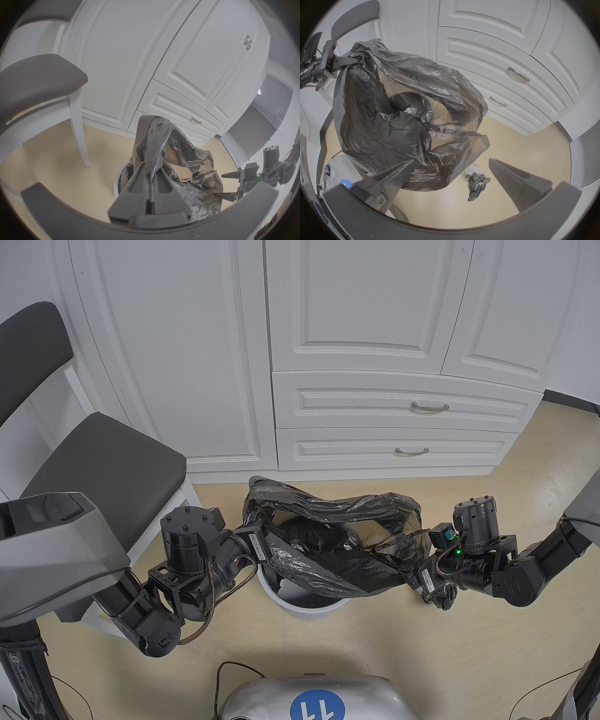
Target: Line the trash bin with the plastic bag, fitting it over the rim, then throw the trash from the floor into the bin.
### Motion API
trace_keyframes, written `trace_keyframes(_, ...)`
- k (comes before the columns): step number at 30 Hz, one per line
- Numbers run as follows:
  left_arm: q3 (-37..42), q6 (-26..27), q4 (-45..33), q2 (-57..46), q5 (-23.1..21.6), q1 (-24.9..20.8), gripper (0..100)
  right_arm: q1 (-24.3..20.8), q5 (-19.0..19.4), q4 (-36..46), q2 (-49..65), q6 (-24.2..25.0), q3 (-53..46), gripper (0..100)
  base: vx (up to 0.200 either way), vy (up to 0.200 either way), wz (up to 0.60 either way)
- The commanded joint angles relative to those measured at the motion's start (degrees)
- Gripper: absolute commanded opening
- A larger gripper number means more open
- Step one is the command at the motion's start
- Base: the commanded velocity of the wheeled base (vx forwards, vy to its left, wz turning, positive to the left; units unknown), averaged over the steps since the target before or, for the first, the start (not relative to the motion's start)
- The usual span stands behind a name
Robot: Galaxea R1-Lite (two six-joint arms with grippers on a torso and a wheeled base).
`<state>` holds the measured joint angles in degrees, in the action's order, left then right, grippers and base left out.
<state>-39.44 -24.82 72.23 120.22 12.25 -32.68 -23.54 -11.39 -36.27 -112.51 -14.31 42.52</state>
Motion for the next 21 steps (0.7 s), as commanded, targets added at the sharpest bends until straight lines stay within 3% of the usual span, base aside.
trace_keyframes(1,0.3,-0.1,-1.5,-2.5,0.0,-0.2,0,-0.1,0.0,0.1,0.6,0.0,-0.3,100,0.0,0.0,0.0)
trace_keyframes(6,0.4,-0.1,-1.5,-2.6,0.0,-0.2,0,0.0,0.0,3.7,-1.3,0.1,1.1,100,0.0,0.0,0.0)
trace_keyframes(11,0.4,-0.1,-1.5,-2.5,0.0,-0.3,0,2.0,1.2,6.7,-6.0,3.4,6.4,100,0.0,0.0,0.0)
trace_keyframes(15,0.4,-0.1,-1.5,-2.4,0.0,-0.3,0,2.9,7.0,11.0,-6.8,8.3,9.8,100,0.0,0.0,0.0)
trace_keyframes(21,0.3,-0.1,-1.5,-2.0,0.1,0.0,0,4.3,15.0,25.6,-6.9,16.9,18.2,100,0.0,0.0,0.0)
